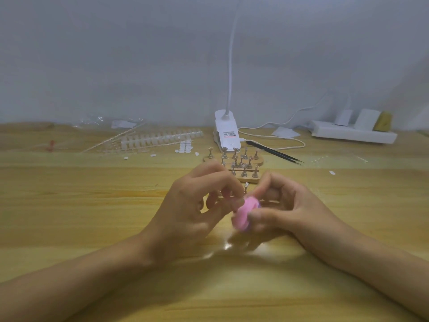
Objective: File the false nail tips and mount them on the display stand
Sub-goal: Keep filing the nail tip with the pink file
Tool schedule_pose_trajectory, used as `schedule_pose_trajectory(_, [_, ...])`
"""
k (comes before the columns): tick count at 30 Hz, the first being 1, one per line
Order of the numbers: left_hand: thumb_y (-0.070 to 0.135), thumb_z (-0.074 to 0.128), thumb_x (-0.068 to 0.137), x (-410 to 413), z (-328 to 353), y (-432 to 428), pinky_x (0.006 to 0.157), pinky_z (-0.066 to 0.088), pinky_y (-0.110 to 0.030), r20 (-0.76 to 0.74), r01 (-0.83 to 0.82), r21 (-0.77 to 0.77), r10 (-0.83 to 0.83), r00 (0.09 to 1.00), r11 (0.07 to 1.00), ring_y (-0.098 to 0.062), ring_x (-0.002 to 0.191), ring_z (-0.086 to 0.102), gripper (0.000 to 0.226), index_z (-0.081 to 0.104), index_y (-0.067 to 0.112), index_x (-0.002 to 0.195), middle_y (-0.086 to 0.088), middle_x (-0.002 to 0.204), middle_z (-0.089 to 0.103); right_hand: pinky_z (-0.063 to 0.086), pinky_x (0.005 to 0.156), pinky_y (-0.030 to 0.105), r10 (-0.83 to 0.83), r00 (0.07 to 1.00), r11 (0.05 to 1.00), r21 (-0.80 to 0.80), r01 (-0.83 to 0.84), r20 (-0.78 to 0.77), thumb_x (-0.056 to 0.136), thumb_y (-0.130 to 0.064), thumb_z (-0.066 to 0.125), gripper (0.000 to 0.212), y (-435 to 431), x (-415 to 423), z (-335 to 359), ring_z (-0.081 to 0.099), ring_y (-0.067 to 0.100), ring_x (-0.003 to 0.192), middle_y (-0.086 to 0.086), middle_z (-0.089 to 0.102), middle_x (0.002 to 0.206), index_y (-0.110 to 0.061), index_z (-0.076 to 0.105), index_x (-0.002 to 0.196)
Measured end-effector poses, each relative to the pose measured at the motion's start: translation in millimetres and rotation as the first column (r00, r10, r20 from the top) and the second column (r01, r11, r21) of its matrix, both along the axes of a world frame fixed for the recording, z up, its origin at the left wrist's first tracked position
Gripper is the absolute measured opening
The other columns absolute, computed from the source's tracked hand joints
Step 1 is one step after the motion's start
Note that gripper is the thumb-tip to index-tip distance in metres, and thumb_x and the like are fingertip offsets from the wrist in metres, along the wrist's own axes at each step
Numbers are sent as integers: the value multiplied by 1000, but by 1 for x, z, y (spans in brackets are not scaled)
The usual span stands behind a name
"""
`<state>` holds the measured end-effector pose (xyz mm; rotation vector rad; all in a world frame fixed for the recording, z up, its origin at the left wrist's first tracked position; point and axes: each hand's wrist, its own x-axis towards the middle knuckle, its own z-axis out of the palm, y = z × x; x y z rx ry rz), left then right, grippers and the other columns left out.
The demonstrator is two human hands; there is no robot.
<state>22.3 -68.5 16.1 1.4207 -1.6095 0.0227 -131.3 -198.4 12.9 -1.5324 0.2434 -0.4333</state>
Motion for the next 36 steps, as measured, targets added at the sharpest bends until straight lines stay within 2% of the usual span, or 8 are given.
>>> schedule_pose_trajectory(5, [16, 67, 88, -1, 0, 0, 62, 32, -7, 6, -2, 9, 2, 1000, 1000, -12, 69, 49, 9, 65, 15, 79, 2, 85, 54, 59, 61, 27, -105, 993, 993, 62, 102, 46, 68, -17, 89, 29, -3, 0, 0, 73, 23, 80, 9, 74, 94, -20, 63, 81])
schedule_pose_trajectory(8, [14, 68, 88, 0, -1, 0, 62, 33, -7, -1, -6, 13, 6, 1000, 1000, -13, 69, 50, 9, 65, 16, 79, 3, 85, 54, 60, 64, 31, 36, 999, 999, -19, -37, -23, 72, -20, 87, 26, 0, 0, 1, 73, 25, 81, 9, 75, 97, -23, 63, 82])
schedule_pose_trajectory(11, [17, 67, 88, 0, -1, 0, 60, 33, -10, 1, 9, 17, -9, 1000, 1000, -14, 69, 50, 10, 65, 18, 79, 4, 86, 54, 59, 64, 26, -67, 997, 996, 62, 64, 49, 72, -18, 87, 28, -3, 0, -1, 74, 22, 82, 9, 74, 94, -18, 62, 84])
schedule_pose_trajectory(16, [15, 68, 87, -2, -1, 1, 60, 32, -9, -6, 14, 11, -14, 1000, 1000, -13, 69, 50, 10, 65, 19, 78, 6, 85, 53, 60, 64, 28, 46, 999, 999, 15, -46, 2, 73, -19, 85, 24, -2, 1, -1, 73, 23, 80, 7, 74, 96, -22, 63, 82])
schedule_pose_trajectory(18, [15, 68, 87, -2, -2, 1, 58, 32, -11, -22, 10, 21, -10, 1000, 1000, -14, 69, 50, 10, 65, 19, 79, 7, 86, 53, 59, 64, 26, -30, 999, 998, 63, 28, 37, 71, -17, 86, 24, -5, 1, -1, 73, 20, 79, 6, 73, 93, -22, 64, 80])
schedule_pose_trajectory(27, [17, 68, 88, -4, -2, 1, 51, 40, -29, -91, 34, 24, -32, 995, 999, -18, 71, 54, 7, 66, 17, 81, 6, 87, 53, 58, 63, 25, 79, 997, 996, 39, -80, 25, 68, -21, 89, 29, -6, 1, -1, 74, 21, 79, 8, 74, 94, -21, 63, 82])
schedule_pose_trajectory(32, [17, 67, 88, -4, -1, 1, 50, 38, -25, -103, 24, 23, -22, 994, 999, -16, 71, 53, 9, 65, 19, 80, 7, 87, 52, 59, 64, 26, -8, 1000, 999, 51, 7, 27, 73, -17, 85, 23, -8, 1, -2, 74, 23, 83, 7, 73, 92, -23, 64, 79])
schedule_pose_trajectory(36, [15, 67, 88, -5, -2, 1, 53, 37, -19, -58, 36, 26, -34, 998, 999, -16, 71, 53, 10, 63, 19, 80, 6, 86, 52, 61, 68, 32, 100, 995, 994, -43, -100, -6, 70, -22, 89, 30, -3, 1, -1, 73, 26, 82, 11, 74, 97, -22, 62, 83])
